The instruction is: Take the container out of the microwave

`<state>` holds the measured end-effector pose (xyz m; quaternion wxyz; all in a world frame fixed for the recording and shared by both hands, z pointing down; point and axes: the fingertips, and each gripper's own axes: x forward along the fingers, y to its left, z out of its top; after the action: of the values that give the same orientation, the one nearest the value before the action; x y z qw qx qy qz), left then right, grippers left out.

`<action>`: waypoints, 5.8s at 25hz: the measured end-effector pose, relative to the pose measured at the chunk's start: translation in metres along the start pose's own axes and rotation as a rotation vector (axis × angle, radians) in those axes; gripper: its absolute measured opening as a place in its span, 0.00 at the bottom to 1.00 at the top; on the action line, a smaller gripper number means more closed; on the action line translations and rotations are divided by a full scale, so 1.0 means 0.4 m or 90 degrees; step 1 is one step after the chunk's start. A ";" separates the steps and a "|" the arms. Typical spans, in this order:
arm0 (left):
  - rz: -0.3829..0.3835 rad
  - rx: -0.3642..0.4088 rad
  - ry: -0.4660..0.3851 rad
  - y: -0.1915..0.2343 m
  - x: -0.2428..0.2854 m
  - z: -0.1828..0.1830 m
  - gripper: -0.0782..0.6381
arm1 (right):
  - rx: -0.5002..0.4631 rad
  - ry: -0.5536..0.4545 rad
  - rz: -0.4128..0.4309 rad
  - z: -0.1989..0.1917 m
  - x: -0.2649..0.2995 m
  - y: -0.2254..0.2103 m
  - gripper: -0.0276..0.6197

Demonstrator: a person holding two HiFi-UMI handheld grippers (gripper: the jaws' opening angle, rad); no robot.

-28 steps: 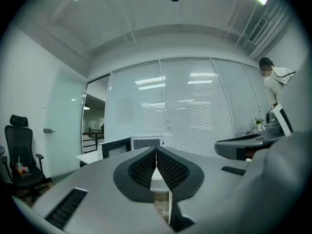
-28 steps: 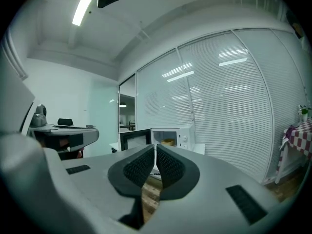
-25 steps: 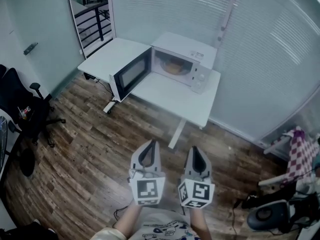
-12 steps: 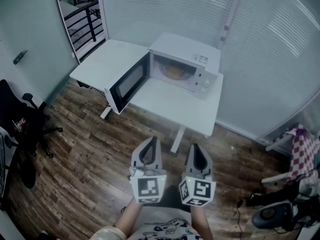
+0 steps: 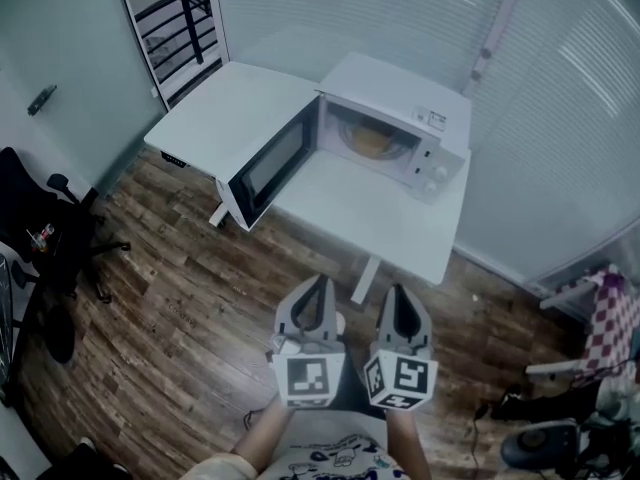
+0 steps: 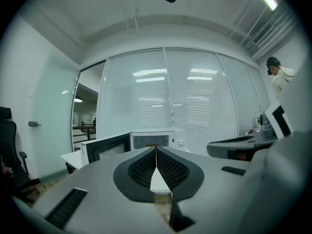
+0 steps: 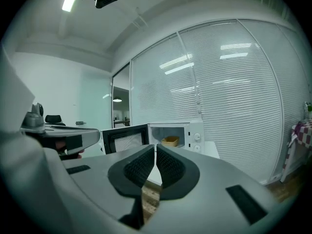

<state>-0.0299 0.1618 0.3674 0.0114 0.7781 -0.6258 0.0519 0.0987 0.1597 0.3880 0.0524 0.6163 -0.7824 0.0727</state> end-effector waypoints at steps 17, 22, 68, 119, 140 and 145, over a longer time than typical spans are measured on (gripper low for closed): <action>0.044 -0.012 0.001 0.132 0.348 0.021 0.17 | 0.004 0.005 0.043 0.066 0.389 -0.036 0.08; 0.058 -0.014 0.006 0.165 0.464 0.035 0.17 | 0.012 0.008 0.052 0.095 0.513 -0.067 0.08; -0.048 -0.044 0.134 0.217 0.975 -0.095 0.17 | 0.093 0.120 -0.051 0.009 0.957 -0.229 0.08; -0.109 -0.061 0.197 0.264 1.093 -0.224 0.17 | 0.242 0.183 -0.186 -0.139 1.154 -0.316 0.15; -0.098 -0.062 0.198 0.275 1.103 -0.224 0.17 | 0.268 0.242 -0.214 -0.185 1.186 -0.336 0.21; -0.095 -0.064 0.203 0.276 1.103 -0.227 0.17 | 0.270 0.250 -0.217 -0.189 1.189 -0.338 0.20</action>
<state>-0.0503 -0.2836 0.4945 0.1531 0.8026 -0.5585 0.1428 0.1177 -0.3130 0.5504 0.0843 0.7098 -0.6102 0.3415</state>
